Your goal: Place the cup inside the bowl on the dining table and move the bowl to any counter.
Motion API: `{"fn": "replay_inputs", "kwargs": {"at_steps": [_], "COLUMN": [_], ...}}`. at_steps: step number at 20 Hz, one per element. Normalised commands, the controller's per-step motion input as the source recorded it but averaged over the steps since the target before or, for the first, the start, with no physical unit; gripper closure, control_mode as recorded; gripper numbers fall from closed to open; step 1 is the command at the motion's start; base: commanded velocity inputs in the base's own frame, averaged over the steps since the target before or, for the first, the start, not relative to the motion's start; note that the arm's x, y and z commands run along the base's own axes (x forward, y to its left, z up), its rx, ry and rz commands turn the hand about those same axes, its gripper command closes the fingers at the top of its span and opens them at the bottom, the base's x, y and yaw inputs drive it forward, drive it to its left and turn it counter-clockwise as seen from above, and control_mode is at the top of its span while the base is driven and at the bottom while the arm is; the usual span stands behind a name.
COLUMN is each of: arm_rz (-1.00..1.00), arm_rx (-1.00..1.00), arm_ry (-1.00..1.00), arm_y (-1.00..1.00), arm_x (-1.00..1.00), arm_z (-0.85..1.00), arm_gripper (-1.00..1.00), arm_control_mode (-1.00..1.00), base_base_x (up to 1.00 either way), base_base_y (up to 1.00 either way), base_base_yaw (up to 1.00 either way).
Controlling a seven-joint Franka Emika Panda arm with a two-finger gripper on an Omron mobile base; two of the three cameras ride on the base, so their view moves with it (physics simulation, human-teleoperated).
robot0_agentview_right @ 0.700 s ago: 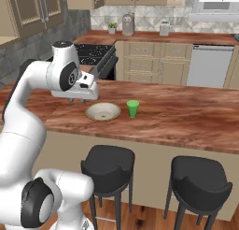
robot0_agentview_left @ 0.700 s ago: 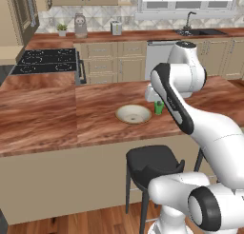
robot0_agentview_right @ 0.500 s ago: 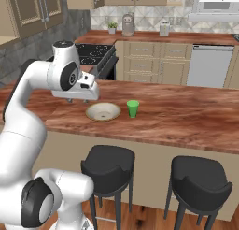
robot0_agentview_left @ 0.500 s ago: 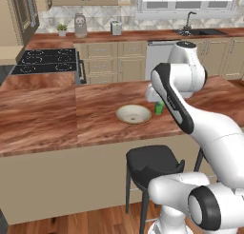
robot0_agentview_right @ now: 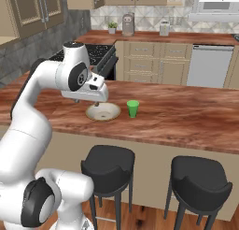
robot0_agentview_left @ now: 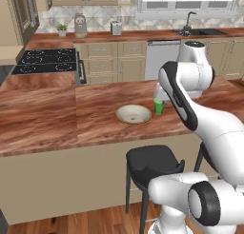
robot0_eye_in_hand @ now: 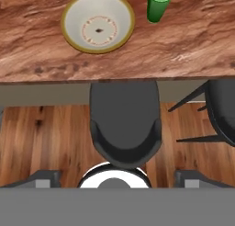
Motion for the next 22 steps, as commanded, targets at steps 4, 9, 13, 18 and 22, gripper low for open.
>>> {"fn": "replay_inputs", "kwargs": {"at_steps": [4,9,13,18,22], "arm_rz": [-0.01,-0.01,0.00,0.00,0.00], "arm_rx": [0.00,0.00,0.00,0.00,0.00], "arm_ry": [0.00,0.00,0.00,0.00,0.00], "arm_y": [-0.35,-0.36,-0.39,-0.31,-0.24], "arm_x": [0.10,0.11,0.14,0.17,0.19], "arm_z": [0.00,0.00,0.00,-0.01,-0.01], "arm_gripper": [-1.00,-1.00,-1.00,-1.00,-1.00], "arm_control_mode": [-1.00,-1.00,-1.00,-1.00,-1.00], "base_base_x": [0.00,0.00,0.00,0.00,0.00], "base_base_y": [0.00,0.00,0.00,0.00,0.00], "base_base_yaw": [0.00,0.00,0.00,0.00,0.00]}}
